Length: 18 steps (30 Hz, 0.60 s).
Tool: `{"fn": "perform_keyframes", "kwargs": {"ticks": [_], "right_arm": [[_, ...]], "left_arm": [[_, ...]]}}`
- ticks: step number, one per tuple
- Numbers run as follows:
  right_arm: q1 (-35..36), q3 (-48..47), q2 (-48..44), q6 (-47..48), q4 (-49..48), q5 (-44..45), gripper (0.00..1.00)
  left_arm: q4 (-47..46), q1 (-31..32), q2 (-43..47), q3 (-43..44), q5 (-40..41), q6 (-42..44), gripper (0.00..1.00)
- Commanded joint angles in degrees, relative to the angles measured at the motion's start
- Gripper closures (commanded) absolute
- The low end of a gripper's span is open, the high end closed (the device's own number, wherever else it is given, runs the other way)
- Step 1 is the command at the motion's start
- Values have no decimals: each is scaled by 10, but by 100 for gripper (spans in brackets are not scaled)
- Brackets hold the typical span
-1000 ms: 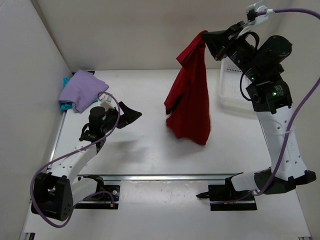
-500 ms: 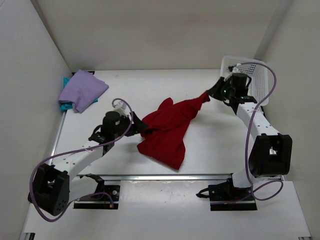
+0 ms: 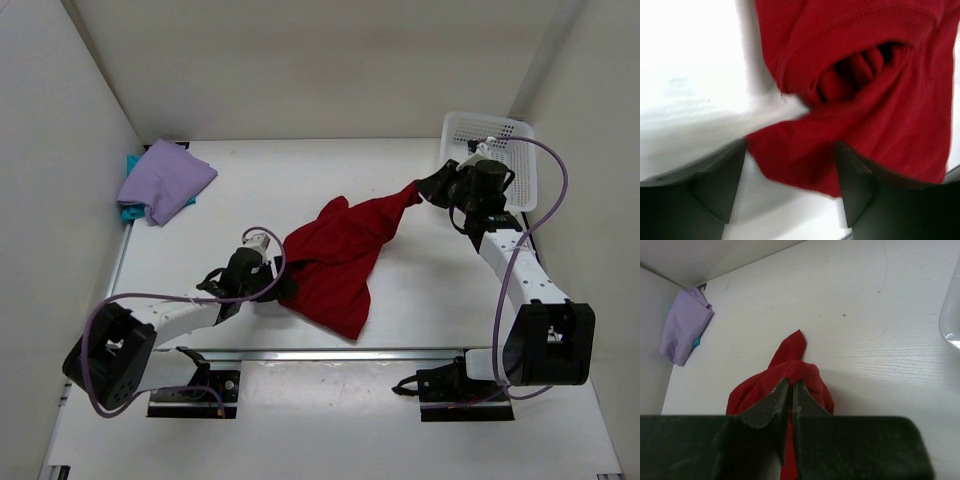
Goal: Fold and stack the t-shirts
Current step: Move the tshirt to the center of the board
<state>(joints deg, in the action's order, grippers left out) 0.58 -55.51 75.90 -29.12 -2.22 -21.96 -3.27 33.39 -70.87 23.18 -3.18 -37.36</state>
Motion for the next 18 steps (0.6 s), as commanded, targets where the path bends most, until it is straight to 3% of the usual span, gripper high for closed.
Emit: {"fn": "perform_keyframes", "kwargs": {"ticks": [1, 2, 4, 6, 10, 15, 18], "right_arm": [[-1, 9, -18, -2, -38, -9, 100], [-2, 13, -19, -3, -37, -10, 100], [1, 15, -25, -4, -38, -10, 100], [14, 12, -24, -8, -37, -8, 100], [49, -26, -13, -10, -16, -10, 100], [113, -126, -40, -1, 40, 9, 100], [128, -145, -86, -23, 49, 3, 100]], "left_arm": [[-52, -4, -48, 0, -25, 11, 32], [-64, 0, -65, 8, -38, 10, 42], [-68, -1, -75, 17, -48, 0, 87], [-66, -3, -52, 46, -37, -11, 100], [11, -30, -50, 204, -36, 3, 100], [121, -149, -90, 434, -103, 4, 100], [187, -209, -88, 561, -102, 19, 100]]}}
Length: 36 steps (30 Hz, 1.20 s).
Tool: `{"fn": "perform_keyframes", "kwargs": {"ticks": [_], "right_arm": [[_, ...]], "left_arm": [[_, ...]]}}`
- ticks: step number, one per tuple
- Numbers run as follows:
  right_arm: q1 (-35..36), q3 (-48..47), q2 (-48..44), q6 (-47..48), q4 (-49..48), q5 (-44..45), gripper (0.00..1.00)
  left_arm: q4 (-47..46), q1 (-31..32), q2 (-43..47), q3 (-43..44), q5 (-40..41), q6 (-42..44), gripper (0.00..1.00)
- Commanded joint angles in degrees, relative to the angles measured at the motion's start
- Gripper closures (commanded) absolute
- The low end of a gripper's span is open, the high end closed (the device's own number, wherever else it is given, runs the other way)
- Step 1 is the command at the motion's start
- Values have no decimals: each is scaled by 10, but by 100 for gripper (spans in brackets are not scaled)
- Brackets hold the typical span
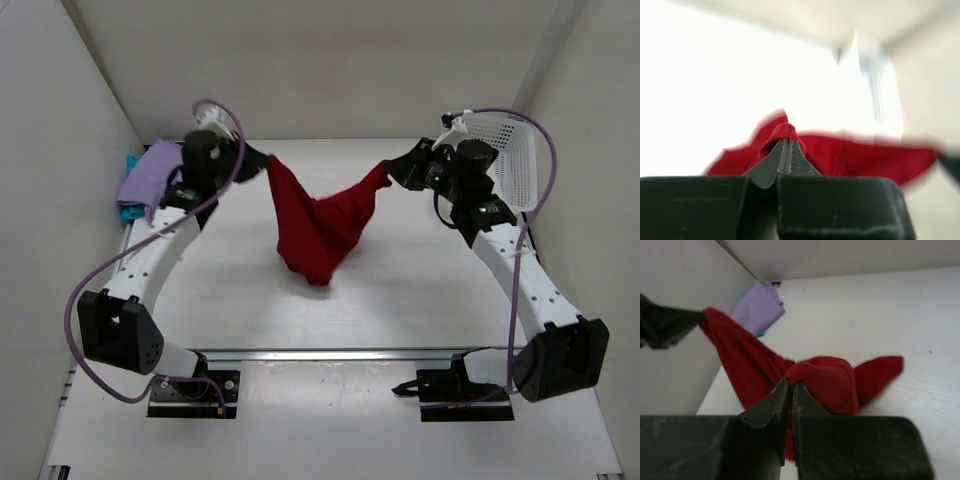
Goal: Fold and stack the t-shirts
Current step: Move the tshirt to the center of the board, then flatten out the tshirt
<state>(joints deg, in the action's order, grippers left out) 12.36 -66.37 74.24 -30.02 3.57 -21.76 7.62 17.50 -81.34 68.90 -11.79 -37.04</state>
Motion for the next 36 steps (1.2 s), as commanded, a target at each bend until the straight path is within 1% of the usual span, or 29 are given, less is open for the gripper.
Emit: {"fn": "perform_keyframes", "kwargs": {"ticks": [1, 3, 4, 6, 8, 9, 11, 13, 14, 15, 16, 17, 18, 19, 20, 21, 23, 25, 26, 27, 28, 29, 30, 31, 32, 33, 34, 35, 36], "right_arm": [[9, -29, -78, -28, -17, 0, 100], [7, -11, -126, -41, -16, -4, 100], [4, 10, -134, -53, -11, 2, 100], [-17, 65, -189, -74, -8, 4, 100], [-37, 181, -234, -99, -13, -8, 100], [-48, 216, -264, -117, -18, -22, 99], [-58, 355, -304, -143, -20, -47, 100], [-66, 454, -350, -152, -4, -47, 100], [-72, 468, -379, -152, 18, -46, 100], [-75, 493, -395, -146, 27, -43, 100], [-80, 498, -427, -145, 55, -31, 97], [-82, 505, -455, -141, 83, -21, 93], [-84, 504, -465, -131, 98, -8, 87], [-90, 492, -477, -112, 119, 9, 84], [-94, 478, -482, -101, 138, 21, 80], [-95, 473, -479, -88, 144, 27, 76], [-80, 460, -457, -69, 146, 35, 73], [-43, 448, -429, -44, 131, 56, 74], [-6, 441, -401, -34, 123, 78, 78], [16, 429, -370, -29, 117, 91, 87], [70, 421, -354, -15, 95, 108, 96], [127, 416, -326, -6, 85, 142, 99], [156, 400, -284, 5, 86, 162, 100], [219, 382, -269, 24, 90, 203, 100], [260, 362, -232, 39, 100, 244, 100], [286, 353, -197, 51, 107, 254, 100], [285, 347, -170, 55, 104, 247, 100], [278, 355, -163, 58, 98, 222, 99], [274, 364, -149, 54, 85, 205, 94]], "left_arm": [[98, -64, 20, 125, -10, 30, 100], [149, -69, 31, 183, 40, 63, 100], [162, -59, 35, 194, 73, 90, 100], [174, -47, 68, 179, 107, 117, 100], [176, -55, 92, 140, 117, 126, 100], [173, -59, 114, 104, 117, 130, 100], [169, -46, 168, 21, 157, 131, 100], [145, -36, 208, -127, 162, 120, 91], [136, -43, 232, -197, 149, 112, 90], [134, -55, 240, -230, 121, 102, 87], [130, -82, 260, -287, 102, 96, 82], [135, -95, 274, -324, 78, 98, 72], [138, -97, 296, -347, 81, 101, 63], [143, -90, 311, -352, 90, 101, 59], [151, -73, 333, -357, 112, 101, 58], [158, -65, 345, -352, 117, 99, 60], [159, -50, 349, -331, 117, 101, 62], [148, -48, 336, -322, 117, 106, 57], [142, -48, 331, -323, 117, 106, 56], [138, -46, 316, -325, 134, 108, 56], [132, -46, 304, -335, 147, 108, 56], [123, -47, 298, -344, 153, 99, 57], [121, -54, 292, -364, 146, 95, 58], [112, -75, 295, -370, 120, 84, 60], [101, -95, 292, -387, 107, 73, 62], [99, -109, 296, -401, 100, 64, 62], [95, -112, 294, -412, 103, 61, 63], [94, -108, 296, -418, 104, 51, 60], [95, -107, 297, -428, 106, 39, 54]]}}
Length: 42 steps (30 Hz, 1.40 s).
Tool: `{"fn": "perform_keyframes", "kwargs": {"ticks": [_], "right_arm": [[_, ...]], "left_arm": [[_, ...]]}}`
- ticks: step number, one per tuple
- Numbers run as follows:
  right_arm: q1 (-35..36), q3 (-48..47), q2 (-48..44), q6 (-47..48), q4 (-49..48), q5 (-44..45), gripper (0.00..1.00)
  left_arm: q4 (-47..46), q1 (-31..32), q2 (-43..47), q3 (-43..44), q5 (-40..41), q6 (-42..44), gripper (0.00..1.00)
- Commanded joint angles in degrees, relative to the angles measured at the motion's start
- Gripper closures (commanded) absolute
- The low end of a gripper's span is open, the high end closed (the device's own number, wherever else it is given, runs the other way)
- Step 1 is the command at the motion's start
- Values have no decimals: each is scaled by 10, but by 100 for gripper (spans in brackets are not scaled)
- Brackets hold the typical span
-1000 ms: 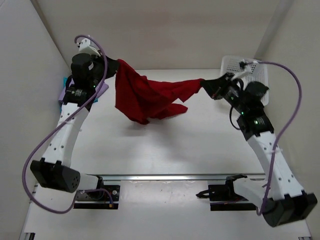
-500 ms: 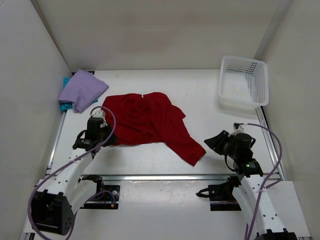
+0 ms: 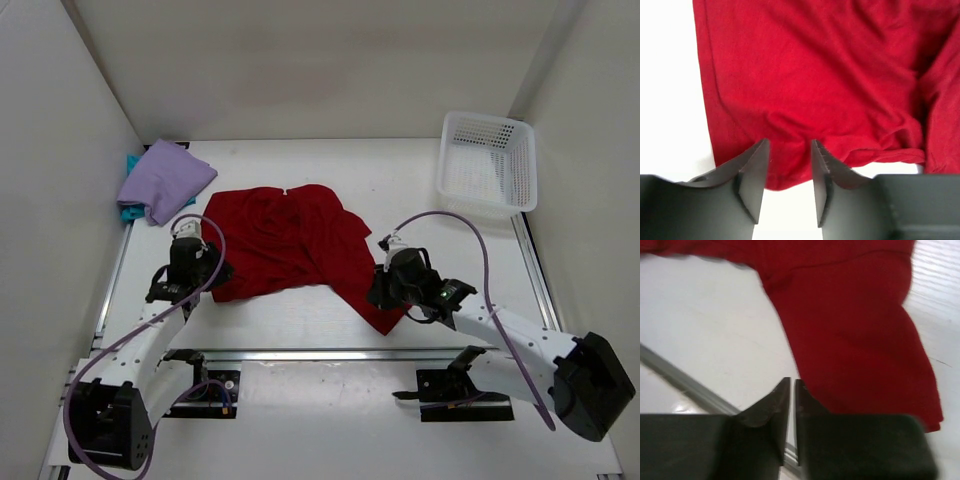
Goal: Fold and stack the t-shirts
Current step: Flatten out the tshirt
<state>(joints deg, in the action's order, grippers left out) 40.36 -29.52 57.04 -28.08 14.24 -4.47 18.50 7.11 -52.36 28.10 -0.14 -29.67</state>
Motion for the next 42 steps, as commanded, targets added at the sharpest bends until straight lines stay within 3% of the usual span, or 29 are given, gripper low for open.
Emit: {"fn": "perform_keyframes", "kwargs": {"ticks": [1, 3, 5, 8, 10, 15, 22, 23, 26, 29, 37, 42], "right_arm": [[-9, -5, 26, 37, -29, 33, 87], [-3, -2, 28, 48, -40, 35, 76], [0, -6, 32, 57, -33, 32, 65], [23, -15, 37, 65, 10, 45, 65], [63, -5, 29, 61, 43, 99, 66], [103, -19, 29, 40, 110, 131, 63], [105, -19, 43, 30, 169, 144, 58], [108, -16, 48, 28, 164, 132, 57], [128, -33, 57, 22, 175, 136, 56], [175, -56, 61, 6, 210, 179, 56], [150, -25, 82, 27, 162, 143, 59], [145, -35, 103, 43, 156, 141, 72]], "left_arm": [[-14, -5, 10, -35, -7, -39, 48], [-23, -11, 15, -50, -4, -47, 28], [-26, -18, 9, -52, 0, -48, 20], [-23, -7, 6, -52, 14, -55, 28], [-22, -6, 15, -59, 23, -57, 35], [-5, 0, 23, -68, 35, -51, 25], [-7, 3, 31, -83, 38, -55, 24], [-7, 3, 30, -84, 37, -53, 26], [-23, 3, 29, -98, 30, -62, 45], [-27, 4, 31, -104, 22, -68, 69], [8, 13, 47, -87, 30, -65, 73], [52, 24, 67, -78, 28, -69, 74]]}}
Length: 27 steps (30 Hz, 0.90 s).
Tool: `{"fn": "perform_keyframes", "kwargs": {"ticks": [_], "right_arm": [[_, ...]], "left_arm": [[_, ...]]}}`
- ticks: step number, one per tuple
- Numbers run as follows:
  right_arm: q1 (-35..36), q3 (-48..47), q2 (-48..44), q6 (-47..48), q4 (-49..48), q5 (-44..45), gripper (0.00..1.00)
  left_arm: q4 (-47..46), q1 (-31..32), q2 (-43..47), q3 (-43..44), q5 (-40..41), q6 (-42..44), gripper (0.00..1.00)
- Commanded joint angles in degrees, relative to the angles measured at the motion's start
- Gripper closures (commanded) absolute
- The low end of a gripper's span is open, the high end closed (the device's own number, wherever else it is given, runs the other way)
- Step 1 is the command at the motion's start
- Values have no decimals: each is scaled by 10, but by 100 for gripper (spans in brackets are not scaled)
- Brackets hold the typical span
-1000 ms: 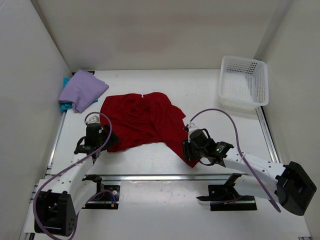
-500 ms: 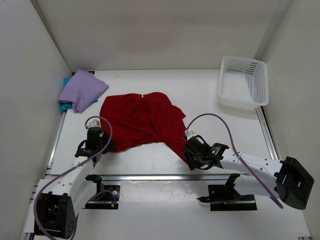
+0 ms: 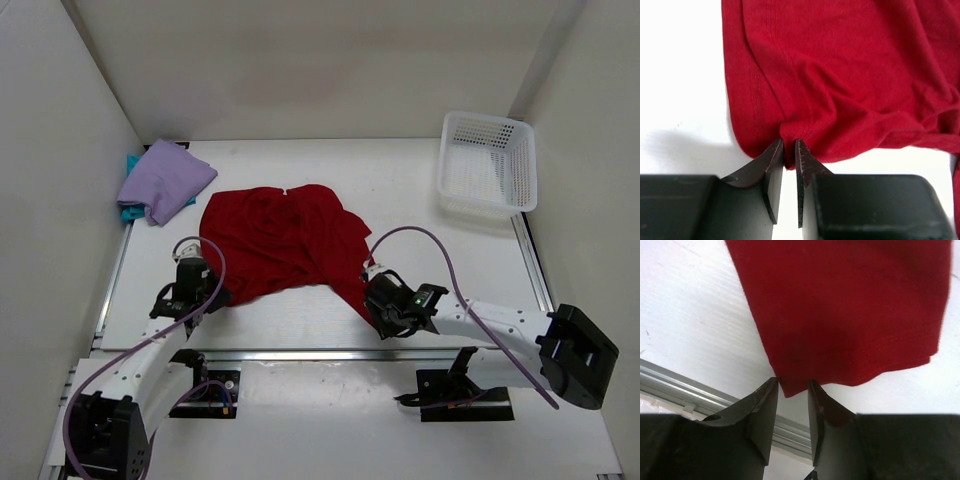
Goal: Fold and stack the t-shirts
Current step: Flatten out the tshirt
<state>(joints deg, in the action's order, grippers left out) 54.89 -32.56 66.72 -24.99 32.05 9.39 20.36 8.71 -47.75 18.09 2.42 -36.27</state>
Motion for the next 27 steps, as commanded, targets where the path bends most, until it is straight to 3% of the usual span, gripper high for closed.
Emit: {"fn": "perform_keyframes", "kwargs": {"ticks": [1, 4, 9, 14, 16, 20, 22, 25, 27], "right_arm": [[-2, -7, 15, 11, -25, -7, 72], [-6, -14, 34, 10, -12, -13, 75], [-8, -20, 45, 3, -5, 5, 100], [-24, -6, -39, -8, -38, -27, 100], [-45, 5, -106, -8, -57, -53, 100], [-162, 6, -217, 2, -93, -166, 100], [-224, -12, -274, 8, -99, -213, 99], [-337, -46, -315, 10, -82, -276, 100], [-380, -45, -336, -2, -84, -316, 100]], "left_arm": [[49, 11, 21, 20, 5, -6, 73], [80, 8, 38, 47, -6, -18, 76], [157, 15, 50, 113, 21, -17, 75], [158, 13, 55, 119, 41, -12, 79], [110, 6, 47, 100, 21, -16, 83], [-2, -35, -5, 112, -55, -38, 99], [-68, -50, -65, 170, -68, -50, 100], [-47, -56, -117, 282, -90, -44, 100], [3, -28, -107, 324, 10, -10, 100]]}}
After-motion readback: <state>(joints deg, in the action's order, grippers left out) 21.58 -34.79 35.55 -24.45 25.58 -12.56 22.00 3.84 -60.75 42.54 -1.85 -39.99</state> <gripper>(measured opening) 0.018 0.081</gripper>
